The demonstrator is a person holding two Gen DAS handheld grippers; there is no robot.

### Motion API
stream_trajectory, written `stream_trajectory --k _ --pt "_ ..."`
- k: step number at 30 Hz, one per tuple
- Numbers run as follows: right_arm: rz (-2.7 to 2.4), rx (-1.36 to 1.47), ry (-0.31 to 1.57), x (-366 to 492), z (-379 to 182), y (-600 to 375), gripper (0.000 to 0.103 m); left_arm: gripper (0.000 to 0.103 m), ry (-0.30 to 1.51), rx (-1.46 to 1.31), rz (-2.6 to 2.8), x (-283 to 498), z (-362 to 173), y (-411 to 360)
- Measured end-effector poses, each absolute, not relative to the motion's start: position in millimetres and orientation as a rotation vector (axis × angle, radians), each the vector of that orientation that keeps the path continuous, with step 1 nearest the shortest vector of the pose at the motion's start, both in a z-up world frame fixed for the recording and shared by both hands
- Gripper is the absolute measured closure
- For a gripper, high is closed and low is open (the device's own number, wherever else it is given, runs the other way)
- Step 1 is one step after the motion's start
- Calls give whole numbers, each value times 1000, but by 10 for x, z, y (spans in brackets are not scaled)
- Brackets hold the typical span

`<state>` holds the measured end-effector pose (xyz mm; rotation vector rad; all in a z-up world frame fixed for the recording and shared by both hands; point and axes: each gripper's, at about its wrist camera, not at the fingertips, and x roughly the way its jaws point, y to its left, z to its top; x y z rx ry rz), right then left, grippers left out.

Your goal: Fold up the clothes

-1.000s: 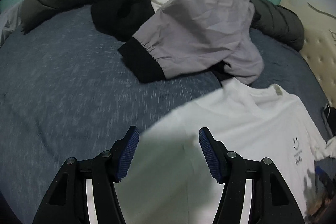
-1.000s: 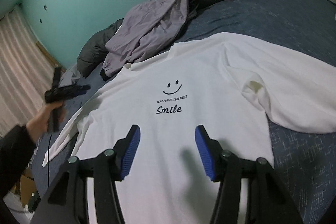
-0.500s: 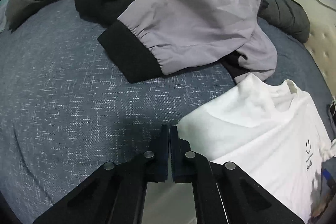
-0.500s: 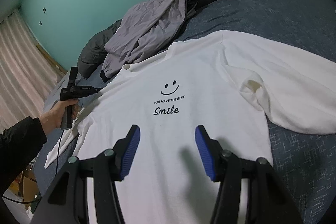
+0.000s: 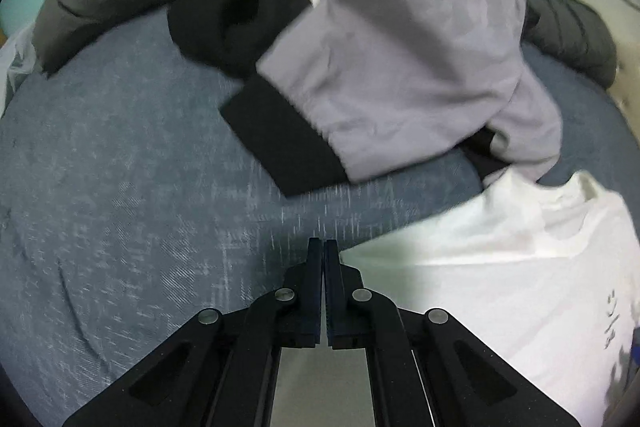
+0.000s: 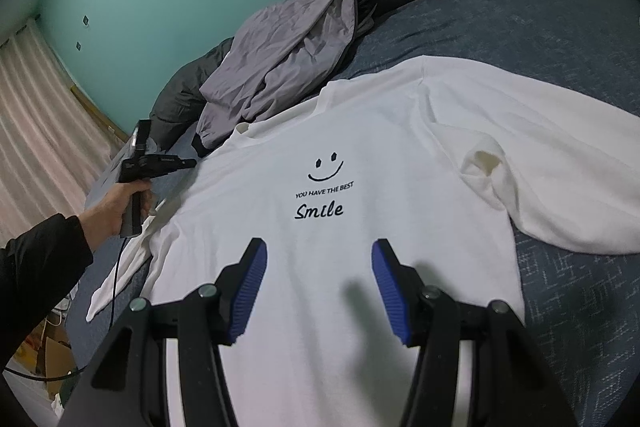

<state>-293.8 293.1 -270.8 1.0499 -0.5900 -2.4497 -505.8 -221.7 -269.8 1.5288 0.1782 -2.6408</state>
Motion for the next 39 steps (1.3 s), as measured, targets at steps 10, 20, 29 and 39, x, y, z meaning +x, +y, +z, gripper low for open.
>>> stream_trajectory --k 10,20,29,39 --pt "-2444 1042 -597 -2920 -2679 2923 48 98 178 1486 -2653 -4678 -2412 -2529" --pt "-2413 1044 -583 -2812 -2577 2756 48 69 246 1561 -2636 -3549 -2305 -2835" --pt "-2393 1097 -590 -2560 -2559 2650 47 69 363 1583 -2661 -2485 -2256 -2629" --pt "-2368 1285 -651 -2042 -2503 3080 47 61 465 1730 -2683 -1548 -2284 -2166"
